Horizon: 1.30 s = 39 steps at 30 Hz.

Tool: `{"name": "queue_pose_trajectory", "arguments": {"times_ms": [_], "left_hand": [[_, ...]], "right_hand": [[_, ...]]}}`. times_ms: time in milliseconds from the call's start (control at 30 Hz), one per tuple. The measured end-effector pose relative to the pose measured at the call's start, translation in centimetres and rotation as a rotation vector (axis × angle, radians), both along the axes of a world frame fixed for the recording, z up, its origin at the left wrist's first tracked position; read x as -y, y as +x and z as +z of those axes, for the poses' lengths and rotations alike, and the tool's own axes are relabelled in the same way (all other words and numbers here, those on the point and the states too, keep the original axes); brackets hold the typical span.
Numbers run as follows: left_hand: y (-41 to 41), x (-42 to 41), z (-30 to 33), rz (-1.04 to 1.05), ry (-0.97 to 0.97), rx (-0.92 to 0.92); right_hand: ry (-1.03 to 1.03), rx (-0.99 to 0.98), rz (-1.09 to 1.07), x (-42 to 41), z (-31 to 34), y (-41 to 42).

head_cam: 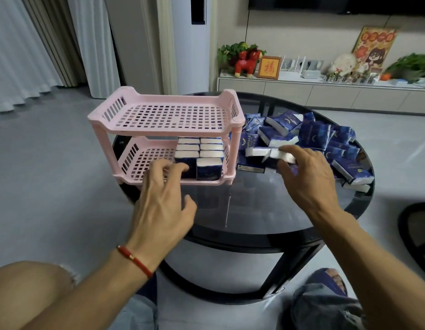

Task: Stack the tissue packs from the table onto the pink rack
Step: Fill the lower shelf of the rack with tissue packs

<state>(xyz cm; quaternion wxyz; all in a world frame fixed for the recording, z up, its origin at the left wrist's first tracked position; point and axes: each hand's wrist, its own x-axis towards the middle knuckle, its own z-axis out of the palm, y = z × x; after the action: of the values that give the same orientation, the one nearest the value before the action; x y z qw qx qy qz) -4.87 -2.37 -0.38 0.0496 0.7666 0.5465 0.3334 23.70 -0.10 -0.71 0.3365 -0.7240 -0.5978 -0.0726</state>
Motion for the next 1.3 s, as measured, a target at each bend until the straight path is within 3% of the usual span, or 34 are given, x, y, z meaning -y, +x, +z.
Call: {"name": "queue_pose_trajectory", "arguments": {"times_ms": [167, 300, 367, 433, 533, 567, 633, 800, 1000, 1167, 1300], "left_hand": [[3.4, 0.8, 0.7, -0.207, -0.255, 0.395], [5.1, 0.8, 0.6, -0.289, -0.6, 0.641], [5.8, 0.8, 0.3, -0.306, -0.686, 0.735], [6.2, 0.7, -0.2, -0.282, -0.7, 0.748], [6.3, 0.5, -0.4, -0.223, -0.688, 0.739], [6.3, 0.4, -0.5, -0.207, -0.69, 0.74], [6.1, 0.2, -0.8, -0.183, -0.704, 0.748], [5.8, -0.2, -1.1, -0.153, -0.716, 0.78], [6.1, -0.5, -1.4, -0.149, -0.759, 0.868], [6.7, -0.4, -1.4, -0.178, -0.772, 0.923], [6.8, -0.5, -1.0, -0.224, -0.836, 1.042]], "right_hand": [[-0.209, -0.762, 0.287, 3.7, 3.2, -0.7], [-0.385, -0.88, 0.493, 4.5, 3.3, -1.6], [-0.452, -0.834, 0.562, 4.4, 3.0, -2.2], [-0.44, -0.667, 0.514, 3.7, 1.9, -1.7], [-0.322, -0.031, 0.199, 1.7, -0.5, 0.8], [-0.32, 0.121, 0.106, 1.1, -1.1, 1.6], [-0.355, 0.246, -0.01, 0.1, -2.1, 2.6], [-0.235, 0.312, -0.06, -0.7, -3.8, 2.8], [-0.189, 0.171, -0.005, 2.3, -2.7, 1.0], [0.051, 0.093, 0.094, 6.0, -0.9, -0.3], [0.182, 0.134, 0.357, 8.1, -0.1, -1.7]]}}
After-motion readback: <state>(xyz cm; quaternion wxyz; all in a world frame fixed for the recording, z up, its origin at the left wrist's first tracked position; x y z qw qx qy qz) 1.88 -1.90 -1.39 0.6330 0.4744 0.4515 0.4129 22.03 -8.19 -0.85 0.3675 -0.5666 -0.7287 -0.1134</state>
